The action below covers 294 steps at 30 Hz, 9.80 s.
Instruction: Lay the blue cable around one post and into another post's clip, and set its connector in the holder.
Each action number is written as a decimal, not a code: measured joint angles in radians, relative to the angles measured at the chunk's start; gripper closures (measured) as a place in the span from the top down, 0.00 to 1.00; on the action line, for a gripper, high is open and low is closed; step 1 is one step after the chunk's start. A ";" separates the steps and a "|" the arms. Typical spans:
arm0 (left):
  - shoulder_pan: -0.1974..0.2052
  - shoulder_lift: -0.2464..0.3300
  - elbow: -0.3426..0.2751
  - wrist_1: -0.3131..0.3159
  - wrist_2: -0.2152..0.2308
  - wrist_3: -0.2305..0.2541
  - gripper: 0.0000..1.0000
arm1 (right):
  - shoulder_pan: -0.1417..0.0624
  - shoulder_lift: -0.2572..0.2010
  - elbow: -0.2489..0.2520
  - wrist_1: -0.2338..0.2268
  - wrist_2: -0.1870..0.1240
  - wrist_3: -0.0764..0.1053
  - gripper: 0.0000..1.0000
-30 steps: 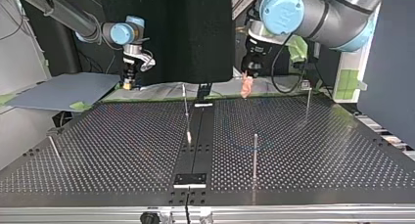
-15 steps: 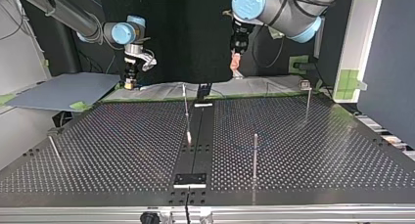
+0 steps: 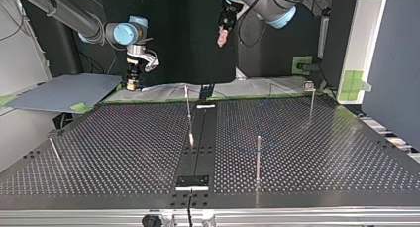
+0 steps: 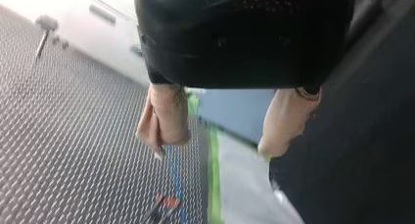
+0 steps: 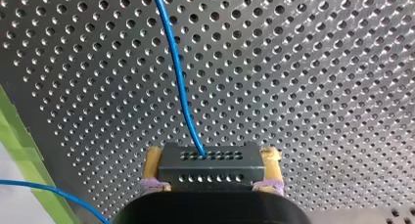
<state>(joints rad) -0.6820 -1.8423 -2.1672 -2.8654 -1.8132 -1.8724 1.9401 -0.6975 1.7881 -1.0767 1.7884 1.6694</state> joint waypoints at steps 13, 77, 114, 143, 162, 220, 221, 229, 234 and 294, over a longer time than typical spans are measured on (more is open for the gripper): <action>-0.073 -0.119 0.018 0.120 0.119 -0.044 1.00 | 0.005 -0.001 0.000 0.011 0.001 0.000 0.00; 0.109 -0.429 0.208 0.743 0.223 -0.290 1.00 | 0.083 -0.173 0.104 0.198 0.020 -0.029 0.00; 0.095 -0.430 0.208 0.727 0.173 -0.341 1.00 | 0.185 -0.283 0.107 0.201 -0.050 0.004 0.00; 0.102 -0.430 0.209 0.746 -0.036 -0.325 1.00 | 0.293 -0.297 0.109 0.211 -0.087 0.029 0.00; 0.080 -0.432 0.208 0.795 -0.171 -0.137 0.00 | 0.260 -0.301 0.108 0.221 -0.081 0.053 0.00; 0.063 -0.671 0.412 0.705 -0.078 0.027 0.00 | 0.023 -0.114 0.012 0.214 -0.094 0.040 0.00; 0.062 -0.674 0.414 0.703 -0.078 0.026 0.00 | 0.020 -0.114 0.009 0.220 -0.095 0.040 0.00; 0.062 -0.681 0.421 0.701 -0.077 0.016 0.00 | 0.004 -0.109 -0.024 0.274 -0.099 0.038 0.00; 0.067 -0.682 0.422 0.702 -0.073 0.010 0.00 | 0.002 -0.090 -0.026 0.276 -0.099 0.038 0.00; 0.158 -0.707 0.528 0.640 -0.068 0.022 0.00 | -0.070 -0.056 -0.037 0.278 -0.101 0.048 0.00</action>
<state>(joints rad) -0.5238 -2.5497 -1.6388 -2.2253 -1.8816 -1.8502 1.8698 -0.7539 1.7513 -0.7983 1.6874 1.7171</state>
